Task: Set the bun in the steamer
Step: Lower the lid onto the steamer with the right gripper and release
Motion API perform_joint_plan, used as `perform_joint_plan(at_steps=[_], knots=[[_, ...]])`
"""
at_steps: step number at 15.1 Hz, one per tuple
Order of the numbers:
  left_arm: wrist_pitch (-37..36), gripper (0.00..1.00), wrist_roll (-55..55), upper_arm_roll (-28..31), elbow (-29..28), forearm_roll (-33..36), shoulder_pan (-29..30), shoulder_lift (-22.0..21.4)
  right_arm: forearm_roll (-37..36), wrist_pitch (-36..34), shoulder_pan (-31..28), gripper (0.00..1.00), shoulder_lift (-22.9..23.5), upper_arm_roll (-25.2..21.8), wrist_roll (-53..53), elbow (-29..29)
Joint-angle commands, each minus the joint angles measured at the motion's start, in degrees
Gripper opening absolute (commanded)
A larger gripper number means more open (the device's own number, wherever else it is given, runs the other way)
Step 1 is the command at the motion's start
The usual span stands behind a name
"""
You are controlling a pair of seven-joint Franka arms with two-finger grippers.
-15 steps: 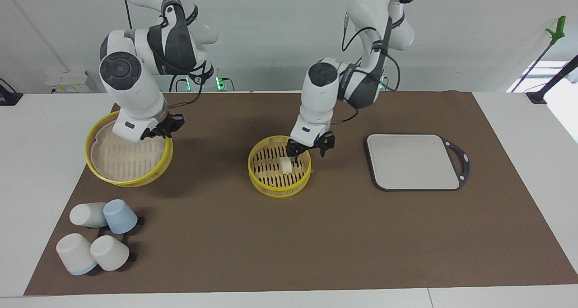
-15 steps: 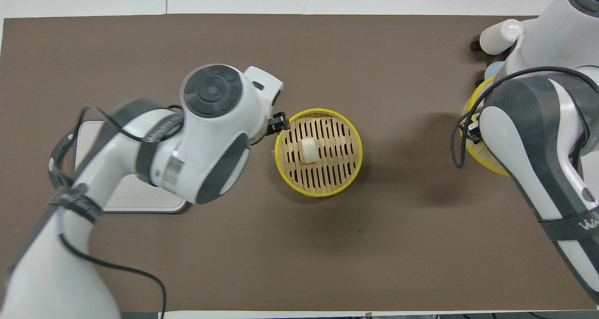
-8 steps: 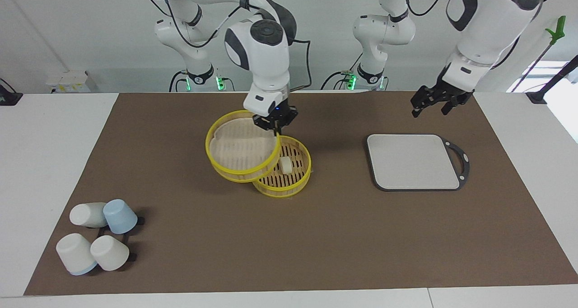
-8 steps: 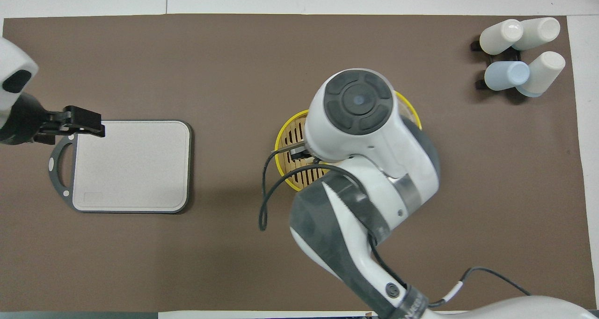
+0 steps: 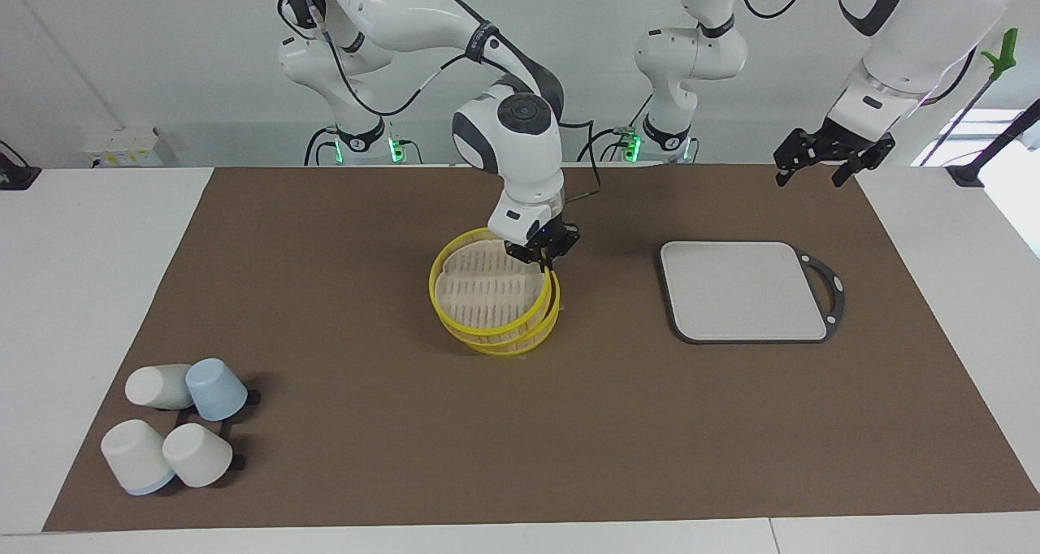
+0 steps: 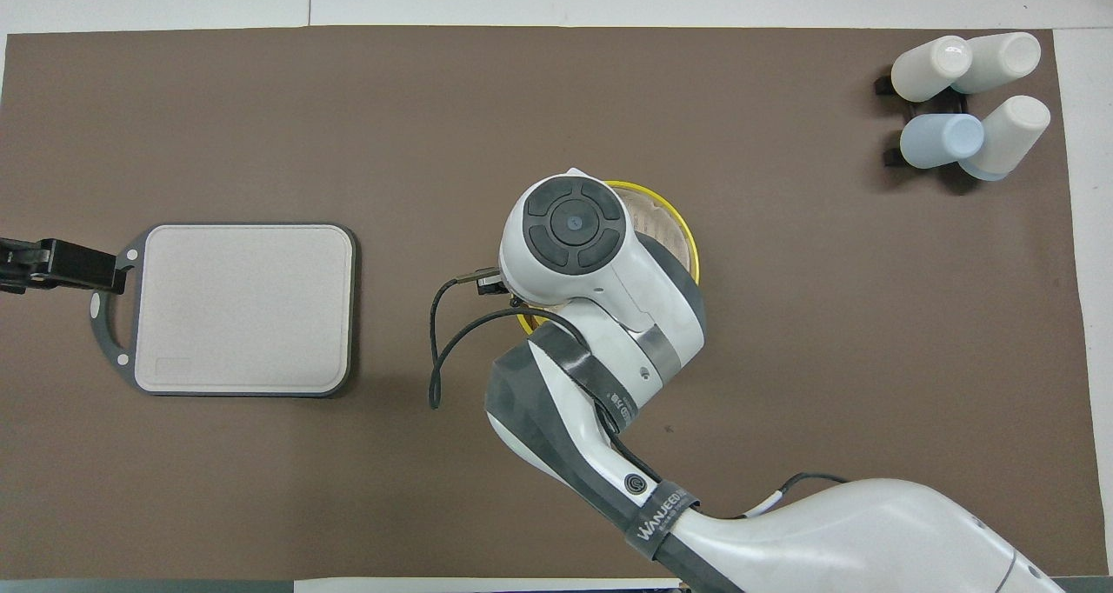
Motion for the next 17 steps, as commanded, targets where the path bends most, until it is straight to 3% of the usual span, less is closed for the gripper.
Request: perform_joint_plan(at_steps=[1, 12, 14, 16, 17], knots=[[-1.8, 1.00, 1.6, -0.6, 0.2, 1.0, 0.8, -1.3, -0.6, 1.3, 1.5, 0.00, 0.0, -0.1, 2.4, -0.6], [-2.4, 1.00, 1.6, 0.8, 4.0, -0.2, -0.5, 2.7, -0.6, 6.7, 0.9, 0.00, -0.9, -0.1, 3.5, -6.1], [-1.9, 1.00, 1.7, 0.9, 4.1, -0.6, -0.5, 2.8, -0.6, 6.1, 0.9, 0.24, -0.9, -0.2, 3.6, -5.7], [-1.3, 1.00, 1.7, 0.8, 4.2, -0.7, -0.5, 2.9, -0.5, 3.7, 0.7, 1.00, -0.9, -0.4, 3.6, -3.2], [-1.3, 1.00, 1.7, 0.8, 4.2, -0.7, -0.4, 2.9, -0.4, 1.6, 0.7, 1.00, -0.9, -0.4, 3.6, -1.1]])
